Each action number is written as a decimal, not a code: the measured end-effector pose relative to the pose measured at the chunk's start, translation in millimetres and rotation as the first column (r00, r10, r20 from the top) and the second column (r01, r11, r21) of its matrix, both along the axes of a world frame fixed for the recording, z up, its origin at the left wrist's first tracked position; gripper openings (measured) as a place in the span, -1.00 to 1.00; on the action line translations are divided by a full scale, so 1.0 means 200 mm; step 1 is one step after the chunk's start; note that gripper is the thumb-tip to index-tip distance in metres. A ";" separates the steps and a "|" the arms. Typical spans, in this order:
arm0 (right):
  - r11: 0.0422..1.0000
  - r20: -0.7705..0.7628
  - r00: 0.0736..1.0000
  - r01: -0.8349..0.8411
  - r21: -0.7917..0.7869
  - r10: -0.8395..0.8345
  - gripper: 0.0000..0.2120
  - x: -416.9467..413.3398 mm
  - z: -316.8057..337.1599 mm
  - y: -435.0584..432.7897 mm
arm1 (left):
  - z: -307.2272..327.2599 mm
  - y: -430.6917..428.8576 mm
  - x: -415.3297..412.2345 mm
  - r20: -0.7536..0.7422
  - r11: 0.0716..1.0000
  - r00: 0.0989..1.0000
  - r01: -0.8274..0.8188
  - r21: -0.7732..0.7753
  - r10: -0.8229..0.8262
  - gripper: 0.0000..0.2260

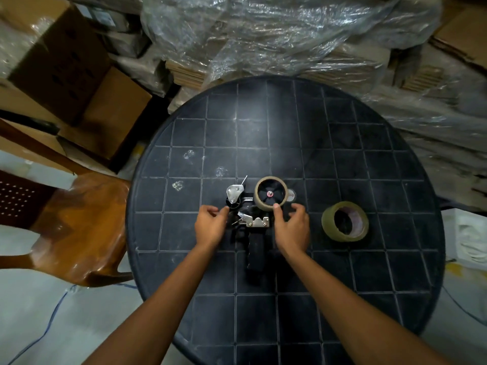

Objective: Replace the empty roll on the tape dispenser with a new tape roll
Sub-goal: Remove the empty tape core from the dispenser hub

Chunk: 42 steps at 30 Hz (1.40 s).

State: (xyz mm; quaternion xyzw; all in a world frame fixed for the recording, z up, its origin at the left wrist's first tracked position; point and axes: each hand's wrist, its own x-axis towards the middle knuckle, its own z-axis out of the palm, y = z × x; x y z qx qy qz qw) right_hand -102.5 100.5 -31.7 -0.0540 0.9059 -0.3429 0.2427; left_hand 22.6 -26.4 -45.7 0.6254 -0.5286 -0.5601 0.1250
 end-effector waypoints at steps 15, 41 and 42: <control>0.994 0.365 0.927 -0.056 -0.091 0.085 -0.56 -0.34 -0.14 -0.25 | 0.24 0.03 -0.30 0.099 0.865 0.941 0.336 -0.374 -0.323 -0.92; 0.981 0.242 0.952 -0.195 0.014 0.186 -0.75 -0.27 -0.04 -0.28 | 0.23 -0.22 -0.60 0.596 0.392 0.246 0.911 0.127 -0.765 -0.81; 0.985 0.215 0.962 -0.173 0.016 0.166 -0.76 -0.25 -0.03 -0.27 | 0.24 -0.20 -0.59 0.611 0.411 0.270 0.906 0.100 -0.744 -0.79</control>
